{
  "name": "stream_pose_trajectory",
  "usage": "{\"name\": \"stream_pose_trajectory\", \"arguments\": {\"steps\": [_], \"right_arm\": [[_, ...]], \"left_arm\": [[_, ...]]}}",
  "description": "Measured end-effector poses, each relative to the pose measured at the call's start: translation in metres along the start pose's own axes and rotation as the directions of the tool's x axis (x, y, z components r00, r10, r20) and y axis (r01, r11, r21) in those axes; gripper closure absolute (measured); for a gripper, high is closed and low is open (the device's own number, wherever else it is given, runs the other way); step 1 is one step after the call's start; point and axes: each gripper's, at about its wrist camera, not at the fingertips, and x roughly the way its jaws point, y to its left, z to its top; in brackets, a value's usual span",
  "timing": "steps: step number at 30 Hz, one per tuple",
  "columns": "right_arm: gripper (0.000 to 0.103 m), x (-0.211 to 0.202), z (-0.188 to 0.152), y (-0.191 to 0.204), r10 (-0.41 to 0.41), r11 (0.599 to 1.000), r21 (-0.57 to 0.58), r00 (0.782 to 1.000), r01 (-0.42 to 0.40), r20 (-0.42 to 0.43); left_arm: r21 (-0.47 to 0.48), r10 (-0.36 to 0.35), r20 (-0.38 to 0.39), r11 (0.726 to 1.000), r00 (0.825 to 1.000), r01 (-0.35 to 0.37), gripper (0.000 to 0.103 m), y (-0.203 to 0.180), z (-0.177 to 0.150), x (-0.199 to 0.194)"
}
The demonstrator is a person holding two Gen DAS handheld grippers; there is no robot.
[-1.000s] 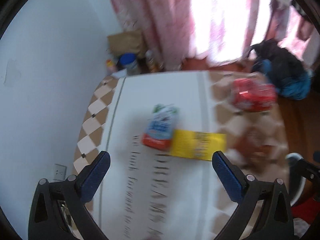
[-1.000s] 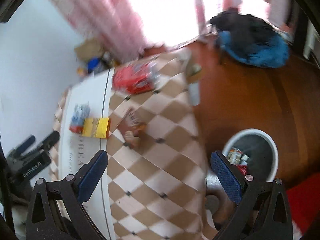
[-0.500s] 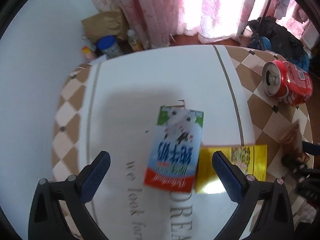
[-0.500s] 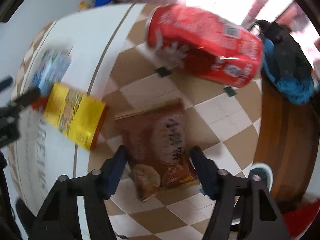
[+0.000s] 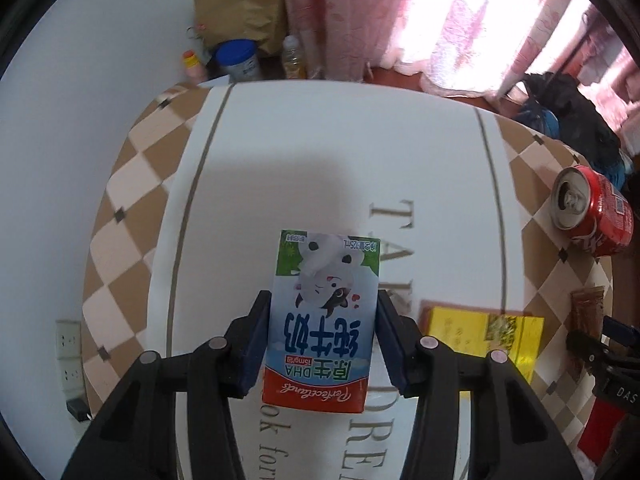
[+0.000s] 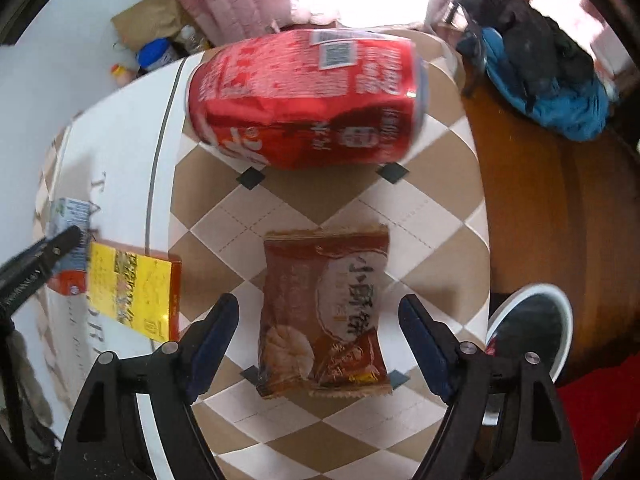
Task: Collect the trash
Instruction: 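Grasp the milk carton with the left tool while the right tool grasps the brown snack packet, then lift both items and carry them over the trash bin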
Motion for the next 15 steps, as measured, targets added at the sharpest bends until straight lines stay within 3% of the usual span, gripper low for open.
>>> {"name": "stream_pose_trajectory", "arguments": {"steps": [3,8,12,15], "right_arm": [[0.020,0.003,-0.001,0.009,-0.029,0.999,-0.025,1.000,0.029,0.006],[0.032,0.005,-0.007,0.022,-0.072,0.996,-0.050,0.997,0.073,0.021],[0.051,-0.002,-0.011,0.033,-0.077,0.995,-0.067,0.996,0.080,0.038],[0.052,-0.004,-0.013,0.037,-0.087,0.994,-0.066,0.995,0.090,0.052]], "left_arm": [[0.004,0.015,-0.011,1.000,1.000,-0.015,0.053,-0.001,-0.003,0.003],[0.005,0.032,0.000,0.999,0.999,-0.032,0.056,-0.001,-0.007,0.006],[0.012,0.055,0.028,0.998,0.998,-0.056,0.057,-0.002,-0.012,0.002],[0.002,0.061,0.051,0.998,0.997,-0.061,0.057,-0.001,-0.015,-0.006]]}}
